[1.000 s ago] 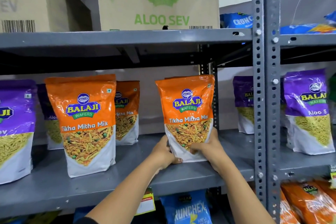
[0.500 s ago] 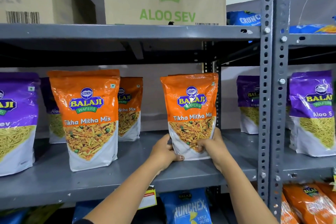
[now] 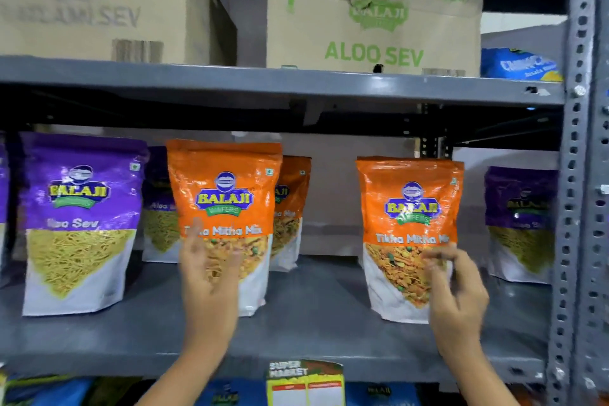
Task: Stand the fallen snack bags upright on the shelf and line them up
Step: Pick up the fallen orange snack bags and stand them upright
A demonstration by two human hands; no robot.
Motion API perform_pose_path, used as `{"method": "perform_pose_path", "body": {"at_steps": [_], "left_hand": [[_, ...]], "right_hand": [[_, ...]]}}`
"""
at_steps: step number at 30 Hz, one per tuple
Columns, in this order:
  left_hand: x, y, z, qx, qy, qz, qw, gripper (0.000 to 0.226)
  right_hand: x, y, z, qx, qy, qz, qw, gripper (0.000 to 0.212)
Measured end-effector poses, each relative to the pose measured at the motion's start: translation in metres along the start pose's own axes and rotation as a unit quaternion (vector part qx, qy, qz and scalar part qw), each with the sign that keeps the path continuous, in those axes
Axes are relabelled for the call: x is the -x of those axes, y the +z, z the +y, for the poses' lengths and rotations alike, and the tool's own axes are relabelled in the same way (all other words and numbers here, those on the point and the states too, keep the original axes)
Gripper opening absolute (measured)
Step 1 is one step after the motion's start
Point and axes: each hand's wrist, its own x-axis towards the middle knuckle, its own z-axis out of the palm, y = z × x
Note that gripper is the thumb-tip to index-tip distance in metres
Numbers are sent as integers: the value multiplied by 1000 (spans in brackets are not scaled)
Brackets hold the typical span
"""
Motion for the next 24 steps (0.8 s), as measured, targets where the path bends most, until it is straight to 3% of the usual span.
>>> {"method": "perform_pose_path", "body": {"at_steps": [3,4,6,8,12,17,24], "left_hand": [[-21,-2,-12,69,-164,60,982,37],[-24,1,-17,80,-243,35,966,31],[-24,8,-24,87,-347,-36,933,37],[-15,15,-27,49,-356,-86,929,43],[15,26,-33,-6,-318,-169,933,45],[21,27,-36,-99,-298,-279,908,41],[2,31,-33,-126,-270,-309,903,58]], "right_hand": [[15,40,-26,-87,70,-133,985,11],[20,58,-33,-85,110,-198,970,12],[29,91,-44,-94,223,-325,914,35],[40,111,-44,-139,288,-370,872,48],[53,104,-35,-134,294,-371,870,34],[48,90,-36,-139,307,-287,897,34],[31,104,-50,-102,276,-235,926,59]]}}
